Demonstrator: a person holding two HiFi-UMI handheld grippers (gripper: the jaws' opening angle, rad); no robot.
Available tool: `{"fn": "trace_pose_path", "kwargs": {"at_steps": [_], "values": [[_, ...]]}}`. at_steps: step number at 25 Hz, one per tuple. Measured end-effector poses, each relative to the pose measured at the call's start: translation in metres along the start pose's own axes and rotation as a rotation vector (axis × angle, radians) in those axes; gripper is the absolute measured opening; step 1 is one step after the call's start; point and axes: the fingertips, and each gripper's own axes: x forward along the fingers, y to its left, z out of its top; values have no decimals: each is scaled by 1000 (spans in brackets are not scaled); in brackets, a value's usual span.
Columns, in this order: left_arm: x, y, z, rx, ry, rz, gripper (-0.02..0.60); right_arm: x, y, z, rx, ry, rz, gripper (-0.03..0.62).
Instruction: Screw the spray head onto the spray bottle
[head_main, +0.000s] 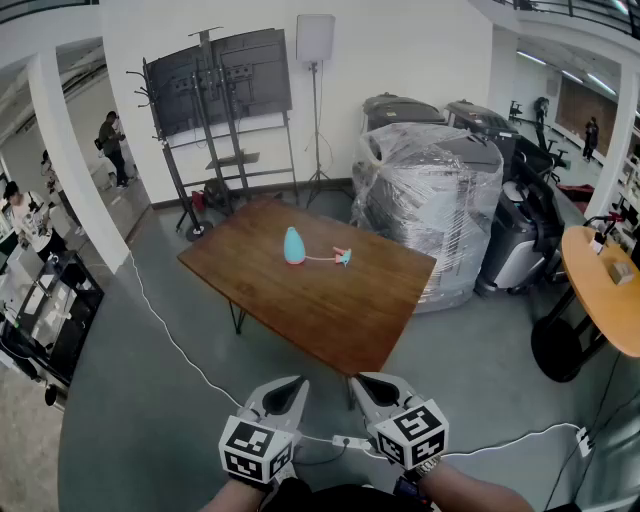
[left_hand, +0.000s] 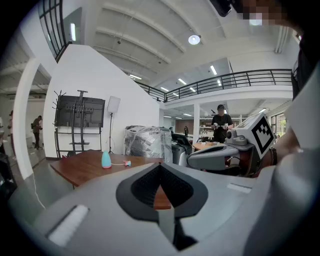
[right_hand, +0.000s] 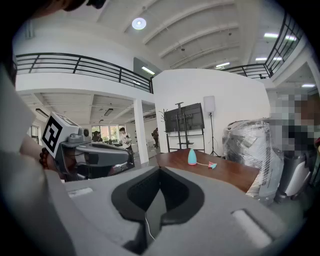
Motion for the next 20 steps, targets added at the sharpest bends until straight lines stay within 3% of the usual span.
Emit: {"fn": "trace_pose_path", "kwargs": {"at_steps": [12,20], "values": [[12,142,11,8,4,-130,15,132,11,25,9,44,-144,-9],[21,199,8,-3,34,-199,15,174,-1,31,38,73,-257,-9]]}}
